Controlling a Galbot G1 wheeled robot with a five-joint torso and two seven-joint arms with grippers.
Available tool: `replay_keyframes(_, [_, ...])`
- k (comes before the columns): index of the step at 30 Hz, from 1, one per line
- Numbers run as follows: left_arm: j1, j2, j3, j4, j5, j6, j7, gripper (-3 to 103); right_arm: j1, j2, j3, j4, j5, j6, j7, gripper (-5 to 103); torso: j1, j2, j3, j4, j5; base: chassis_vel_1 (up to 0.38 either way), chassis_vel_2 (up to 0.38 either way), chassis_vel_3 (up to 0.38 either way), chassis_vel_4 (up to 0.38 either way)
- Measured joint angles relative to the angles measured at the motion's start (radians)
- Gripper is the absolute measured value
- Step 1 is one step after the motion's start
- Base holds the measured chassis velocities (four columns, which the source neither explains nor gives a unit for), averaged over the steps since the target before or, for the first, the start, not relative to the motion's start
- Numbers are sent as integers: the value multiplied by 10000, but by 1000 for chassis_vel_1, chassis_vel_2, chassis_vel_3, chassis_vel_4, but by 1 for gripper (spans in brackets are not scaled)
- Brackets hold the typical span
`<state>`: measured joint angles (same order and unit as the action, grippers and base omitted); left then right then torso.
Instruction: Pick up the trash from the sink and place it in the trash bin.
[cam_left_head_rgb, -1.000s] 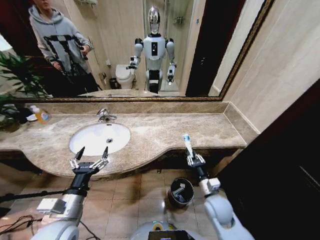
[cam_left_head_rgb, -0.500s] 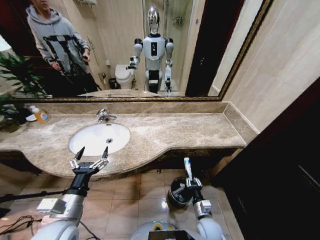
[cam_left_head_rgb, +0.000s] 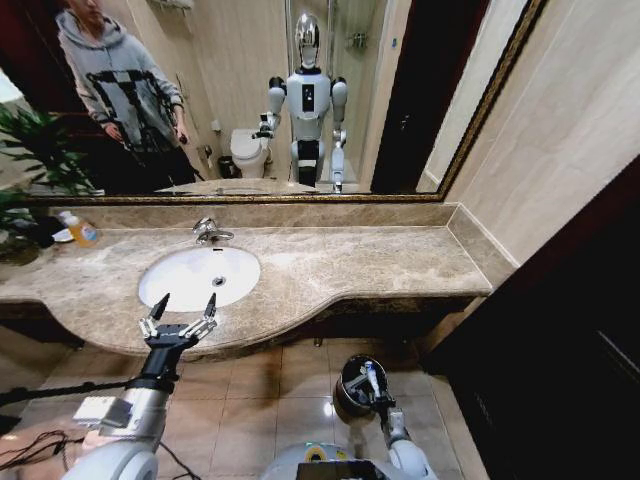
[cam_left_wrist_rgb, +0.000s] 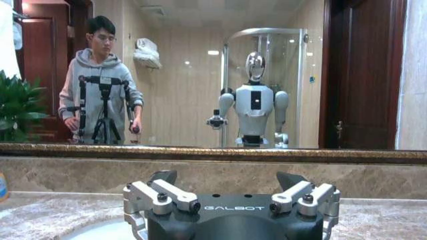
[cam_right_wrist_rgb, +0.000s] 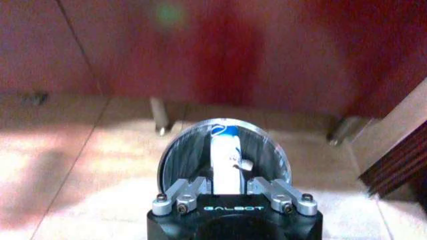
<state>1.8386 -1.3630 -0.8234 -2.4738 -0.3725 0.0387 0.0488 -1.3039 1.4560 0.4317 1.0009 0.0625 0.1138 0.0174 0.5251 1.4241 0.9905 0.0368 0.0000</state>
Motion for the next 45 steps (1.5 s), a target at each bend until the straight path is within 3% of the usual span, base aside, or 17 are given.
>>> replay_keyframes(14, [0,0,0,0,0,0,0,100,1664,70,-42,-2576,-281,110,-363,22,0,0,0,0,1,0,0,0,0])
replay_keyframes(28, [0,0,0,0,0,0,0,100,2400,36,-157,-3678,-407,332,-441,19,0,0,0,0,0,0,0,0,0])
replay_keyframes(30, [0,0,0,0,0,0,0,100,2442,42,-173,-3713,-438,332,-441,30,0,0,0,0,0,0,0,0,0])
replay_keyframes(31, [0,0,0,0,0,0,0,100,2442,42,-173,-3713,-438,332,-441,30,0,0,0,0,0,0,0,0,0])
replay_keyframes(35, [0,0,0,0,0,0,0,100,2463,71,-192,-3724,-474,335,-434,51,0,0,-1,0,0,0,0,0,0])
replay_keyframes(38, [0,0,0,0,0,0,0,100,2453,75,-192,-3727,-476,353,-434,51,0,0,-1,0,0,0,0,0,0])
replay_keyframes(39, [0,0,0,0,-1,0,0,100,2436,74,-192,-3718,-477,359,-433,62,0,0,-1,0,0,0,0,0,0])
replay_keyframes(40, [0,0,0,0,-1,0,0,100,2436,74,-192,-3718,-477,359,-433,62,0,0,-1,0,0,0,0,0,0])
replay_keyframes(43, [0,0,0,0,0,0,0,100,2359,49,-193,-3615,-471,364,-433,79,0,0,-1,0,0,0,0,0,0])
replay_keyframes(45, [0,0,-1,0,0,0,0,100,2323,38,-193,-3561,-460,364,-433,84,0,0,-1,0,0,0,0,0,0])
